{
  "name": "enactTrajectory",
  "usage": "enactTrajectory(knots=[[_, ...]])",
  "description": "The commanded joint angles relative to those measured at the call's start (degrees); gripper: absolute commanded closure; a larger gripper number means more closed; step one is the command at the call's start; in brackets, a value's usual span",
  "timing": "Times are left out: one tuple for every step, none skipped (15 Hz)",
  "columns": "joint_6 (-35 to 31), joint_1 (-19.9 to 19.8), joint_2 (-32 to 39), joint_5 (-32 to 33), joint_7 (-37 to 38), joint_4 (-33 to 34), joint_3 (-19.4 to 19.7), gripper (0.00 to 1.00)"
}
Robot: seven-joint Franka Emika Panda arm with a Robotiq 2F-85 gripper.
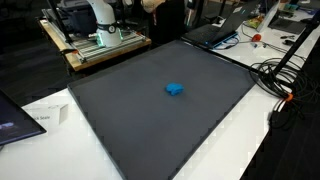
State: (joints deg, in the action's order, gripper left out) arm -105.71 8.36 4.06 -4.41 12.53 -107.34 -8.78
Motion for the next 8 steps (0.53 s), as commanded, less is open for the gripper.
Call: enactTrajectory(knots=[[3.16, 0.50, 6.95, 8.52, 7.54, 9.41, 1.45, 0.97], [3.90, 0.84, 8.58, 11.37, 9.17, 11.54, 1.98, 0.97], [4.95, 1.29, 10.24, 14.07, 10.65, 13.62, 2.47, 0.97], [6.11, 2.00, 12.15, 17.32, 12.20, 15.82, 2.89, 0.97], [7.73, 2.76, 14.15, 20.12, 13.28, 18.08, 3.23, 0.97], [9.90, 3.45, 16.24, 21.68, 13.43, 20.41, 3.44, 0.97], [13.18, 4.40, 18.74, 23.78, 13.32, 23.12, 3.75, 0.97], [15.02, 5.02, 20.27, 24.35, 12.12, 24.99, 3.81, 0.97]])
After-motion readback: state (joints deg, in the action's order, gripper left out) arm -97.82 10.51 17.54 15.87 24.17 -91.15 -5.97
